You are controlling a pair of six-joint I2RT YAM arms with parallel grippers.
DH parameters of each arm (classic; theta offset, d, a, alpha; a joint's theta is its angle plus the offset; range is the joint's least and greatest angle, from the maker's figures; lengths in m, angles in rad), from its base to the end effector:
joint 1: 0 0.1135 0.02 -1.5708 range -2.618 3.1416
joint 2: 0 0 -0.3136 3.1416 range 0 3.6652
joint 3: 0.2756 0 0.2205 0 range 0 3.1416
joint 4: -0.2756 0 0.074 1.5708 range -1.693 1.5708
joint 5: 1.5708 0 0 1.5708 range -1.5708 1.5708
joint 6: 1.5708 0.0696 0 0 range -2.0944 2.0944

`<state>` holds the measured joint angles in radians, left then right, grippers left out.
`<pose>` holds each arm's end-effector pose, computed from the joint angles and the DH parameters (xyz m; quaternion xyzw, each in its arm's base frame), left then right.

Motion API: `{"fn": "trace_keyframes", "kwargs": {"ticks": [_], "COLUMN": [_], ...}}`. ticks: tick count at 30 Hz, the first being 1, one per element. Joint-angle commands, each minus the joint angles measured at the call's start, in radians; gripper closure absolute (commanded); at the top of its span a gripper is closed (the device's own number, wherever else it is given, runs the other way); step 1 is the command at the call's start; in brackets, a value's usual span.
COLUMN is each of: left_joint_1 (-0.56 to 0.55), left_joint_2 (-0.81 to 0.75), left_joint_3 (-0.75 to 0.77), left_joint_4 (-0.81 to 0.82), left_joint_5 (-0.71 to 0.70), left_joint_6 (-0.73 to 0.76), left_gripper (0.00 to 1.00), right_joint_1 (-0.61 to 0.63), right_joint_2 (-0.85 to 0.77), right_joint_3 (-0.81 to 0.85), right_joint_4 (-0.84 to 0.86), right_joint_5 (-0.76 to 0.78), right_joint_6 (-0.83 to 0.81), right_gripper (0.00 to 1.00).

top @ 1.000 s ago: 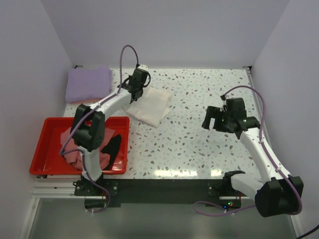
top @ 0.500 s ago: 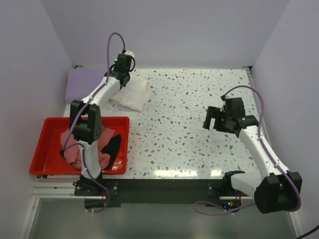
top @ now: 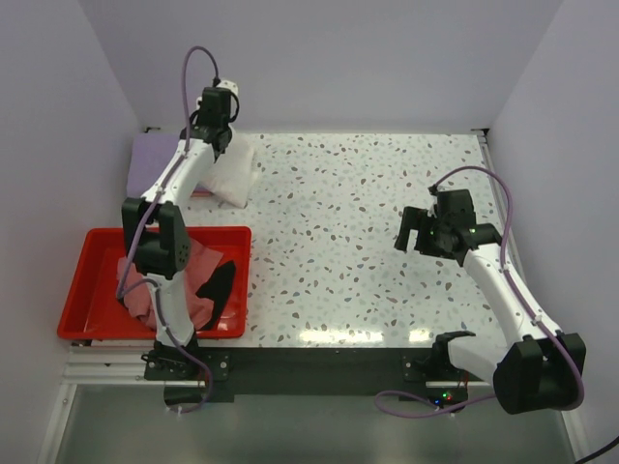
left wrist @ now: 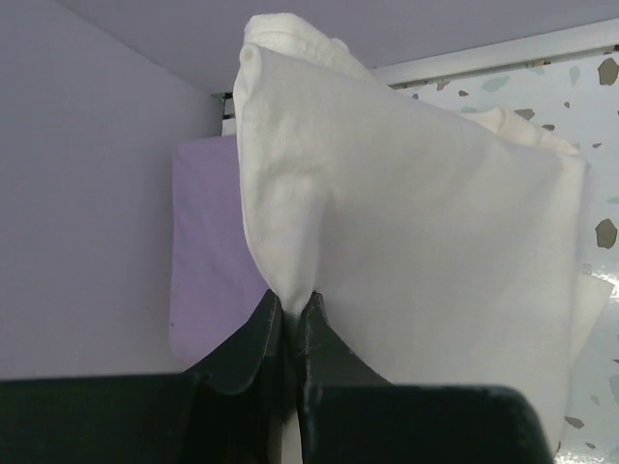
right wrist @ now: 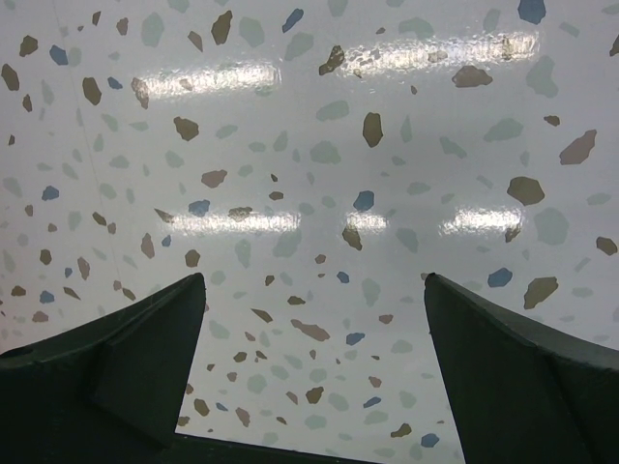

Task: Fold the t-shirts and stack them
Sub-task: Neatly place the folded tshirt to the corner

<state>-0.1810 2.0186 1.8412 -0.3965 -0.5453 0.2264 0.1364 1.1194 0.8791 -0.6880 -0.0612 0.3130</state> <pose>0.4859 -0.0522 0.3453 0.0450 0.8544 0.2469 0.4549 0.1872 0.0300 0.2886 0.0740 0.9456 0.0986 0.3012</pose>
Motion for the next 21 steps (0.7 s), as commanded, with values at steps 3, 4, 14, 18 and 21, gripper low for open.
{"fn": "trace_keyframes", "kwargs": {"ticks": [3,4,14,18,21], "left_joint_1": [0.011,0.009,0.011,0.011,0.011], "left_joint_2": [-0.112,-0.116,-0.169,-0.185,-0.204], "left_joint_3": [0.079,0.085,0.139,0.158,0.153], "left_joint_4": [0.030,0.030,0.013,0.013,0.015], "left_joint_5": [0.008,0.011,0.018,0.007,0.002], "left_joint_6": [0.021,0.027,0.045,0.054,0.063], "left_gripper": [1.00,1.00,1.00,1.00,1.00], "right_joint_1": [-0.007,-0.006,-0.006,-0.006,-0.006], "right_joint_2": [0.000,-0.001,0.007,0.005,0.005], "right_joint_3": [0.035,0.035,0.034,0.032,0.031], "right_joint_4": [-0.001,-0.001,-0.004,-0.002,-0.001], "right_joint_5": [0.027,0.029,0.023,0.023,0.023], "right_joint_6": [-0.005,-0.005,-0.003,-0.003,-0.003], "right_gripper": [0.01,0.01,0.01,0.01,0.01]}}
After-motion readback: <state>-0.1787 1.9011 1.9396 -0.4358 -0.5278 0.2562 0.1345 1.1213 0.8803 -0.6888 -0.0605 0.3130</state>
